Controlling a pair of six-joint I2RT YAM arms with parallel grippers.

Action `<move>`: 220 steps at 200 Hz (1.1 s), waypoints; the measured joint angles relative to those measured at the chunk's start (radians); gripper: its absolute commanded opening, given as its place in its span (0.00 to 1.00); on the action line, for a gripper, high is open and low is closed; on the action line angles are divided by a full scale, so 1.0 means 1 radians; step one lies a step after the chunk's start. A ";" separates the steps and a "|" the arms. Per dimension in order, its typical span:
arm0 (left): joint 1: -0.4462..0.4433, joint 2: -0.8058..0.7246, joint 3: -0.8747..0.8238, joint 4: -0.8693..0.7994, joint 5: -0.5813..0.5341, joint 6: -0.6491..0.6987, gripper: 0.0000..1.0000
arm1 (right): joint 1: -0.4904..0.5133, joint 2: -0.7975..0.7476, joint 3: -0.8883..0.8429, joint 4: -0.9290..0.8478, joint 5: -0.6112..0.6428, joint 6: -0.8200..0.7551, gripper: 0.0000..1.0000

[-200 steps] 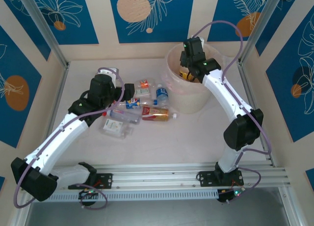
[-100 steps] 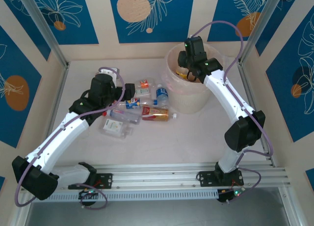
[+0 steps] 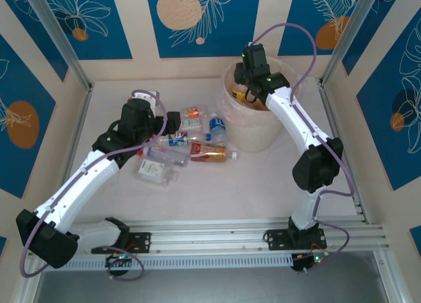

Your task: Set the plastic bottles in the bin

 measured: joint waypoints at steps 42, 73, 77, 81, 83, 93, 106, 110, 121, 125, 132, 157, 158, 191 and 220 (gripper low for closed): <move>0.005 0.000 0.000 0.000 0.000 -0.002 1.00 | -0.008 0.057 0.098 -0.088 0.039 0.027 0.61; 0.005 0.000 0.000 0.000 0.004 -0.012 1.00 | -0.022 0.104 0.111 -0.180 0.059 0.026 0.81; 0.005 0.000 0.000 0.000 0.005 -0.012 1.00 | -0.023 0.109 0.111 -0.188 0.060 0.027 0.81; 0.005 0.000 0.000 0.000 0.006 -0.015 1.00 | -0.024 0.111 0.111 -0.199 0.060 0.024 0.82; 0.005 0.000 0.000 0.000 0.006 -0.015 0.99 | -0.025 0.113 0.111 -0.204 0.060 0.026 0.82; 0.005 0.000 0.000 0.000 0.007 -0.018 1.00 | -0.026 0.113 0.111 -0.219 0.062 0.024 0.82; 0.005 0.000 0.000 0.000 0.007 -0.019 1.00 | -0.026 0.112 0.130 -0.239 0.062 0.020 0.83; 0.005 0.000 0.000 0.000 0.007 -0.018 1.00 | -0.025 0.112 0.140 -0.244 0.062 0.018 0.83; 0.005 0.000 0.000 0.000 0.007 -0.019 1.00 | -0.022 0.112 0.172 -0.259 0.063 0.014 0.85; 0.005 0.000 0.000 0.000 0.007 -0.019 1.00 | -0.021 0.109 0.181 -0.260 0.065 0.014 0.86; 0.005 0.000 0.000 -0.001 0.007 -0.019 0.99 | -0.018 0.103 0.195 -0.262 0.069 0.011 0.87; 0.005 0.000 -0.002 -0.008 0.006 -0.019 1.00 | 0.005 0.053 0.214 -0.272 0.095 0.003 0.93; 0.005 0.000 -0.002 -0.008 0.006 -0.019 1.00 | 0.007 0.049 0.214 -0.272 0.097 0.004 0.93; 0.009 -0.008 -0.013 -0.030 0.005 -0.031 0.99 | 0.060 -0.044 0.213 -0.282 0.131 -0.016 0.95; 0.043 -0.019 -0.018 -0.077 -0.010 -0.082 0.99 | 0.115 -0.128 0.187 -0.280 0.139 -0.043 0.99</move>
